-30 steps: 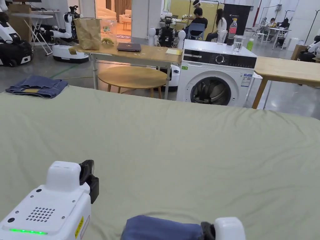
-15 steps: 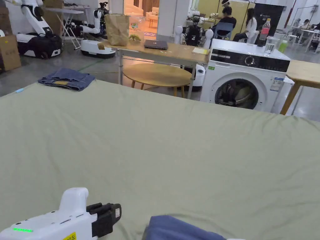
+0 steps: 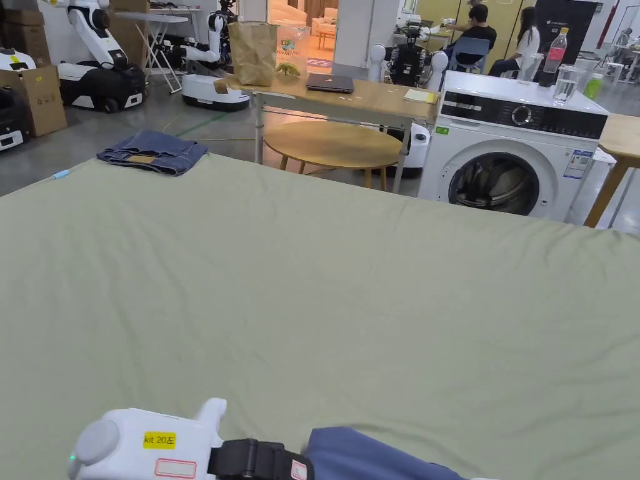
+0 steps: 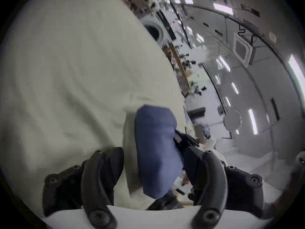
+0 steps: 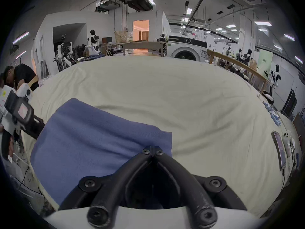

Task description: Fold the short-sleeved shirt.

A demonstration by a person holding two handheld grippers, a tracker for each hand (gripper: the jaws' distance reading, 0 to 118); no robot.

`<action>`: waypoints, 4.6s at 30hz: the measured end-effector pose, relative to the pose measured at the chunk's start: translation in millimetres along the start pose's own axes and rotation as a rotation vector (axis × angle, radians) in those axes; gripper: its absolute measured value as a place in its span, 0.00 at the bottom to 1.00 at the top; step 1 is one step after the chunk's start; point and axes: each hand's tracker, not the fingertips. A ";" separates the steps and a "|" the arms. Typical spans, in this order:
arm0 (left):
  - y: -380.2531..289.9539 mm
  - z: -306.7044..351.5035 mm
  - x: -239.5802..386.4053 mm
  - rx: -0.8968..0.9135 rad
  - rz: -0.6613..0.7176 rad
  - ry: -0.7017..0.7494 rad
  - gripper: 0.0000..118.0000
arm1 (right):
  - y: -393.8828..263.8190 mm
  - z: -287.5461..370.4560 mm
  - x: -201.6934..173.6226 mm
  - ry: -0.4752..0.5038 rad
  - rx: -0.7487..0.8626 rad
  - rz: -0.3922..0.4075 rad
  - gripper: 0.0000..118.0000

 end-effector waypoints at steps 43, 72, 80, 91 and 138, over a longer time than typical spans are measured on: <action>69.2 146.2 71.5 0.081 -0.069 0.176 0.12 | 94.5 22.6 0.5 0.066 0.311 -0.006 0.00; 108.0 391.1 -26.6 0.208 0.231 0.853 0.41 | 90.2 -1.9 -11.5 0.053 0.226 0.060 0.00; 108.9 413.7 12.0 0.281 0.179 1.114 0.48 | 89.5 -1.9 -11.7 0.062 0.227 0.068 0.00; 94.7 309.1 41.0 0.307 -0.080 0.956 0.48 | 85.0 2.9 7.7 0.045 0.233 0.025 0.00; -6.3 -38.7 176.5 0.931 -0.847 0.882 0.00 | 107.4 31.9 47.1 -0.119 0.454 -0.099 0.00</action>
